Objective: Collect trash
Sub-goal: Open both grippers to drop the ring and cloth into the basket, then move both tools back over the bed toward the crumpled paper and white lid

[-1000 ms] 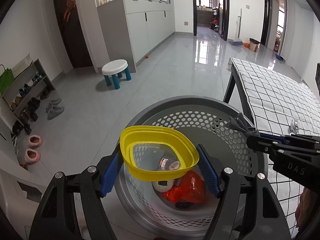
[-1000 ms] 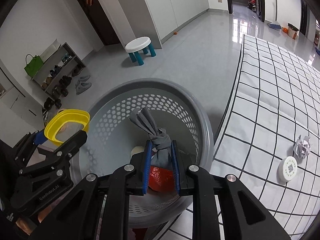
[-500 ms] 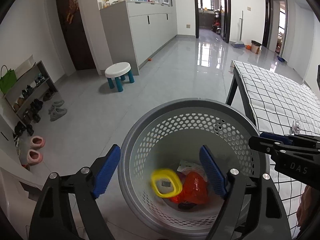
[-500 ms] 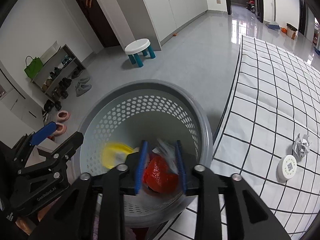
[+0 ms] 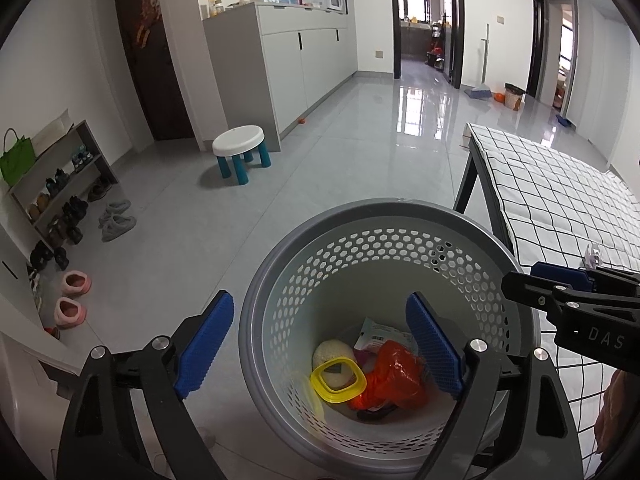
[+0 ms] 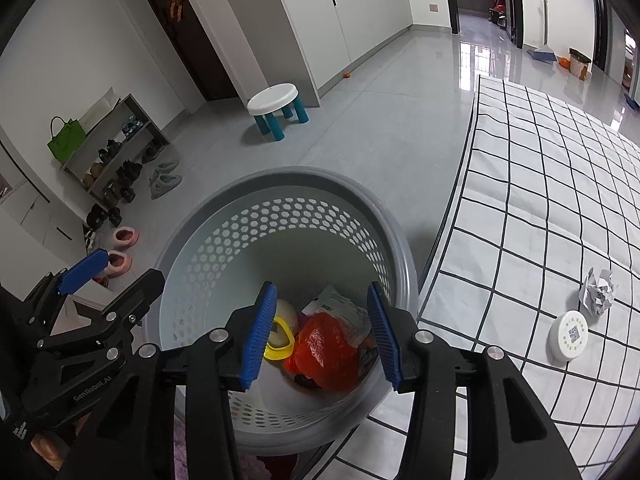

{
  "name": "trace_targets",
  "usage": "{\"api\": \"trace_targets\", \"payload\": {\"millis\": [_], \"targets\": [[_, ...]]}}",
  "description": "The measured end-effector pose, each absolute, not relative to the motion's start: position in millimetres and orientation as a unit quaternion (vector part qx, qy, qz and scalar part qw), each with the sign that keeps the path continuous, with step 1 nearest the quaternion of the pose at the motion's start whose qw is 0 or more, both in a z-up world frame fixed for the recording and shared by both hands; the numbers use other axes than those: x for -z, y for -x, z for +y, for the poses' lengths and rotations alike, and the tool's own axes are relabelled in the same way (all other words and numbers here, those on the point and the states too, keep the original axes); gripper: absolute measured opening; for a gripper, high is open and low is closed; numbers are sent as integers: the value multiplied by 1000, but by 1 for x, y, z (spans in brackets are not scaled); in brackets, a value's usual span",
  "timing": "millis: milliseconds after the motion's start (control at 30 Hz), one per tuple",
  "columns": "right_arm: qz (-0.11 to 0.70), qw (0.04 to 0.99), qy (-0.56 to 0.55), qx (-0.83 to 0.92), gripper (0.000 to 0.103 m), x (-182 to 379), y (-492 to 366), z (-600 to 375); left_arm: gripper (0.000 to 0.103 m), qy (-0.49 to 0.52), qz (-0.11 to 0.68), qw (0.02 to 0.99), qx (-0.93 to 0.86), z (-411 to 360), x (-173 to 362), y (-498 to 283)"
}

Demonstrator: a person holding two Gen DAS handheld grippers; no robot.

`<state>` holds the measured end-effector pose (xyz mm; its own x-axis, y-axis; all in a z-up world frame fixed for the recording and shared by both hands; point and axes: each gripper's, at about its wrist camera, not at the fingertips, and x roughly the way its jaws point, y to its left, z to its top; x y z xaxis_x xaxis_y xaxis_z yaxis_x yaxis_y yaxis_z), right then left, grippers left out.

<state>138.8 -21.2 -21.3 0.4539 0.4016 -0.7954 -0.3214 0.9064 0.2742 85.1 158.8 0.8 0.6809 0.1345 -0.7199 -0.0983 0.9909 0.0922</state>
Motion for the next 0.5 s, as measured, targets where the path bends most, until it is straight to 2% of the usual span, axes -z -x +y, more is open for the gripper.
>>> {"api": "trace_targets", "payload": {"millis": [500], "targets": [[477,852,-45,-211,45,20,-138,-28,87,-25,393,917,-65,158,-1,-86]]}}
